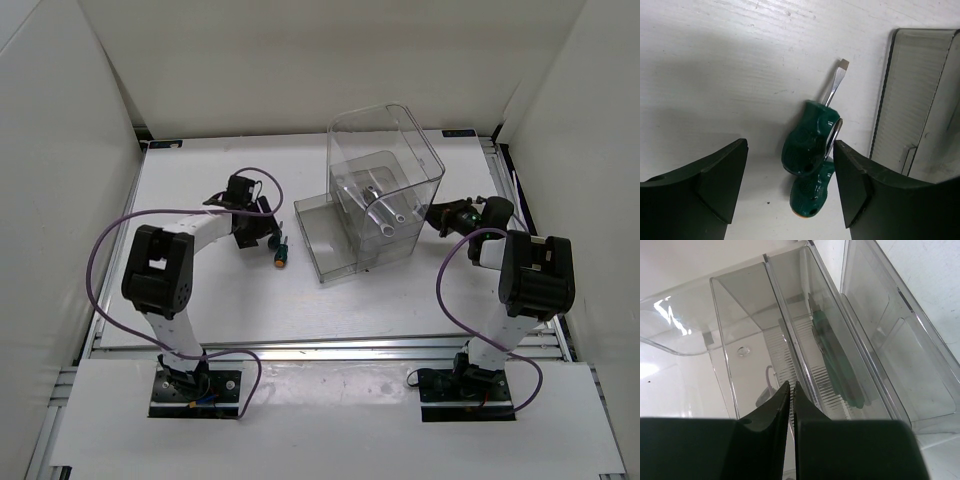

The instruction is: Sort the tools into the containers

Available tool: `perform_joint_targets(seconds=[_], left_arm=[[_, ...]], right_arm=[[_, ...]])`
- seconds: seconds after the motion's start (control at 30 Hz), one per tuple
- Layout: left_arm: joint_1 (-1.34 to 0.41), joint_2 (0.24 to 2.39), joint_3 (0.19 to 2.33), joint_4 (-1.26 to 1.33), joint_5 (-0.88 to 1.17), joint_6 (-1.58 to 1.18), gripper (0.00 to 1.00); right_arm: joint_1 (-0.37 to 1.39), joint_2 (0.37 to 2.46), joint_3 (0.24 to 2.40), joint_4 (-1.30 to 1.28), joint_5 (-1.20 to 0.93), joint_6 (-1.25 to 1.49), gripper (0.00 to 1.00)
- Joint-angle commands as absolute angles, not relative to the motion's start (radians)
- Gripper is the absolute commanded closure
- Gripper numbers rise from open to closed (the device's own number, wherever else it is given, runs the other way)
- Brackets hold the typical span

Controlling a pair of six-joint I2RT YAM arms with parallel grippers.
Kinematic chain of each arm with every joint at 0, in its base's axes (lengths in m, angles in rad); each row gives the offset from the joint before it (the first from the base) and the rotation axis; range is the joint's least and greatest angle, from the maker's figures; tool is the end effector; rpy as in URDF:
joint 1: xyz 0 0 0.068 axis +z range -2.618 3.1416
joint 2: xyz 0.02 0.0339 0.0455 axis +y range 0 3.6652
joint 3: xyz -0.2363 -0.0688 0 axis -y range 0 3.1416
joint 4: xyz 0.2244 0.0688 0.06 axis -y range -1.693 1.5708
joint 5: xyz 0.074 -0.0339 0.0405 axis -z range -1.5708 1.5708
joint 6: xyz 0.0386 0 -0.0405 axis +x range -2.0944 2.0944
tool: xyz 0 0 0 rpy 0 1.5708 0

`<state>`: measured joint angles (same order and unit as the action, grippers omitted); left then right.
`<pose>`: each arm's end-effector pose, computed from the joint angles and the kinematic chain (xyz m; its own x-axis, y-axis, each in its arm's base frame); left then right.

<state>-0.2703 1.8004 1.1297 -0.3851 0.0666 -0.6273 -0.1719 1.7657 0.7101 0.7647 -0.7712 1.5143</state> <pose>0.3292 -0.0939 0.1532 -0.8539 -0.3711 -0.3648 -0.2510 0.9078 -0.3360 0.3257 -0.0292 0.1505 -0.5503 0.8222 0.1455 0.2519 -0.0026 0.9677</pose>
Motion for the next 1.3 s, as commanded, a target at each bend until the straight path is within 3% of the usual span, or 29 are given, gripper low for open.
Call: perform_joint_targets(seconds=[0.0, 0.2, 0.47, 0.53, 0.7, 0.9, 1.03, 1.27], left_arm=[[-0.275, 1.810, 1.190, -0.371, 0.061, -0.620, 0.21], [-0.282, 1.853, 1.204, -0.350, 0.098, -0.623, 0.26], [-0.290, 1.862, 1.135, -0.313, 0.163, -0.630, 0.48], [-0.288, 1.847, 1.111, -0.313, 0.160, -0.624, 0.50], [-0.279, 1.801, 1.104, -0.344, 0.104, -0.618, 0.68], [-0.224, 1.755, 1.282, -0.466, 0.009, -0.711, 0.87], [-0.224, 1.724, 1.362, -0.411, 0.066, -0.762, 0.88], [-0.345, 1.706, 1.292, -0.160, 0.245, -0.871, 0.83]], right_arm=[[-0.178, 1.736, 0.704, 0.798, -0.785, 1.500, 0.91], [-0.183, 1.755, 0.719, 0.785, -0.792, 1.497, 0.91], [-0.198, 1.773, 0.719, 0.775, -0.799, 1.500, 0.91], [-0.199, 1.782, 0.716, 0.785, -0.804, 1.509, 0.91], [-0.199, 1.798, 0.700, 0.842, -0.802, 1.546, 0.91], [-0.199, 1.786, 0.692, 0.851, -0.807, 1.555, 0.91], [-0.199, 1.764, 0.669, 0.859, -0.808, 1.562, 0.91], [-0.199, 1.730, 0.626, 0.864, -0.811, 1.566, 0.91]])
